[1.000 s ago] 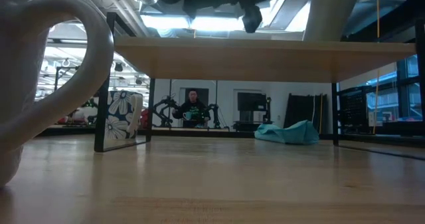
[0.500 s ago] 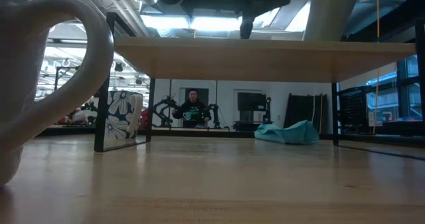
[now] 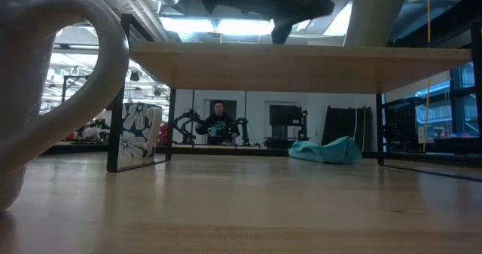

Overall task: Stack small to large cups/mugs on shelf
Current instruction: Put the gray cup on the shelf

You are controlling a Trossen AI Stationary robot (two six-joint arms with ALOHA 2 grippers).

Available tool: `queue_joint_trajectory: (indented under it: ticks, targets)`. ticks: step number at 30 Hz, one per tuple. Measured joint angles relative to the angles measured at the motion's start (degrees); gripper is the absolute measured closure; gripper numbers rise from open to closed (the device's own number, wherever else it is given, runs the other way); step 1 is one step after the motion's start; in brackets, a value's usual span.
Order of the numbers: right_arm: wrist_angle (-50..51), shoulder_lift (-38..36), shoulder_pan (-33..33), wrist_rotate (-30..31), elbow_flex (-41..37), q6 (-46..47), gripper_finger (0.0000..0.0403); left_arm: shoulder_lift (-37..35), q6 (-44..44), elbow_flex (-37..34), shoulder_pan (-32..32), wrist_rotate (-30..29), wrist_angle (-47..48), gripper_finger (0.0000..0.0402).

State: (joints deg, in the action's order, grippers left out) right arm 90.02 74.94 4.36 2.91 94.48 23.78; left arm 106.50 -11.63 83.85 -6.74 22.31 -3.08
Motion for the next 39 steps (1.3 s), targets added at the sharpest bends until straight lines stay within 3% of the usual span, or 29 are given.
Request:
queue_joint_trajectory:
  ticks: [7,39]
  targets:
    - [0.00,0.02,-0.37,-3.43,0.01,3.00,0.0380,0.00,0.23,0.00,-0.04,-2.10,-0.08,0.0374]
    - [-0.02,1.79,-3.23,-2.59,0.00,6.09,0.0380,4.79,-0.36,0.09,1.57,-0.19,-4.01,0.0374]
